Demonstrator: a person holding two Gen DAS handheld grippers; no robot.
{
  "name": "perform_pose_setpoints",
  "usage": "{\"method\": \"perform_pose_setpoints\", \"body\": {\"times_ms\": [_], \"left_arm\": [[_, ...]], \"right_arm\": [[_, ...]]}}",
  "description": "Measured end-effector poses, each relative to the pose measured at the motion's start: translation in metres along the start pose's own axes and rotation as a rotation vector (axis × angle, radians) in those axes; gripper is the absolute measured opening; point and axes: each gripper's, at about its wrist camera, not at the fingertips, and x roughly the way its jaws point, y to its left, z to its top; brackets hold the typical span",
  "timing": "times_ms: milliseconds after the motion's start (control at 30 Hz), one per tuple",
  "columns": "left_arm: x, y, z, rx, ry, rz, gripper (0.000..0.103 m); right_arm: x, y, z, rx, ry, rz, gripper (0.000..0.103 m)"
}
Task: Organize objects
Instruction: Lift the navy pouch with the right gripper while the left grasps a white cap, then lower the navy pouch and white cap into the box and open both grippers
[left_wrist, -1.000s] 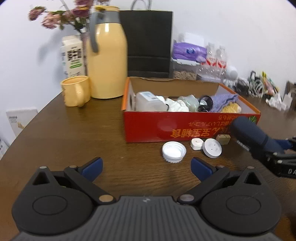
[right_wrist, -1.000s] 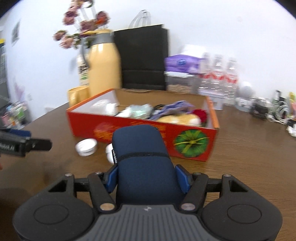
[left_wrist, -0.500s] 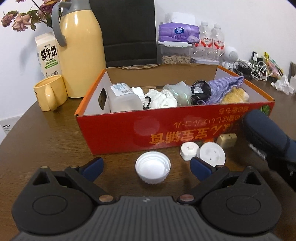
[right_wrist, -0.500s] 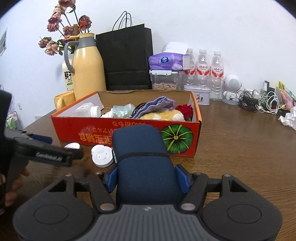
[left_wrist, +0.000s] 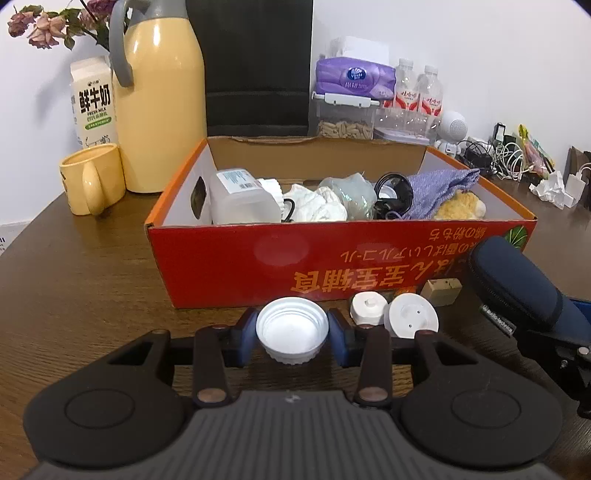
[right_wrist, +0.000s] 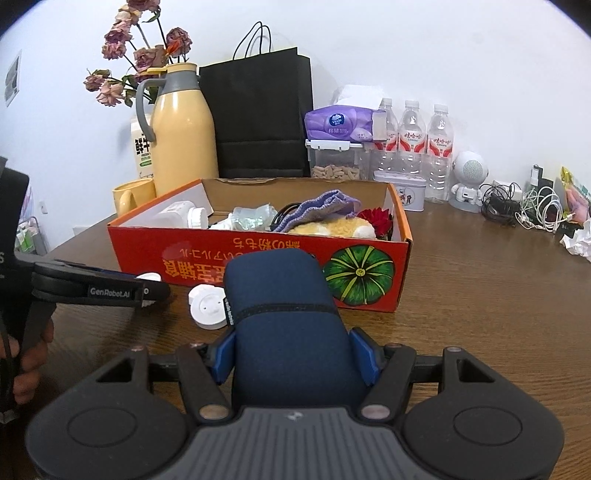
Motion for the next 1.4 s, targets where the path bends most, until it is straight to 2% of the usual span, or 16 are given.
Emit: {"method": "perform_pose_setpoints", "body": {"times_ms": [300,667,867,1067,1267,1400], "left_arm": [[-0.017,0.000,-0.002,-0.001,-0.046,-0.003,0.041],[-0.055,-0.007,0.016,0.009,-0.137,-0.064,0.041],[-0.069,-0.014,0.040,0.038,-0.208,-0.095,0.041],[-0.070,-0.017,0.067,0.019,-0.265,-0.102,0.041],[-0.055,-0.015,0.094,-0.013,-0.295,-0.093,0.041],[-0.034,-0.011,0.107,-0.046,-0.283,-0.084,0.041]], "right_arm": [[-0.005,0.005,0.000,-0.012,-0.019,0.003,0.063],[-0.021,0.016,0.017,-0.035,-0.070,0.026,0.063],[-0.022,0.026,0.043,-0.076,-0.096,0.037,0.063],[-0.012,0.029,0.079,-0.092,-0.122,0.022,0.063],[0.013,0.023,0.114,-0.072,-0.127,0.006,0.063],[0.037,0.018,0.131,-0.055,-0.126,-0.010,0.063]]}}
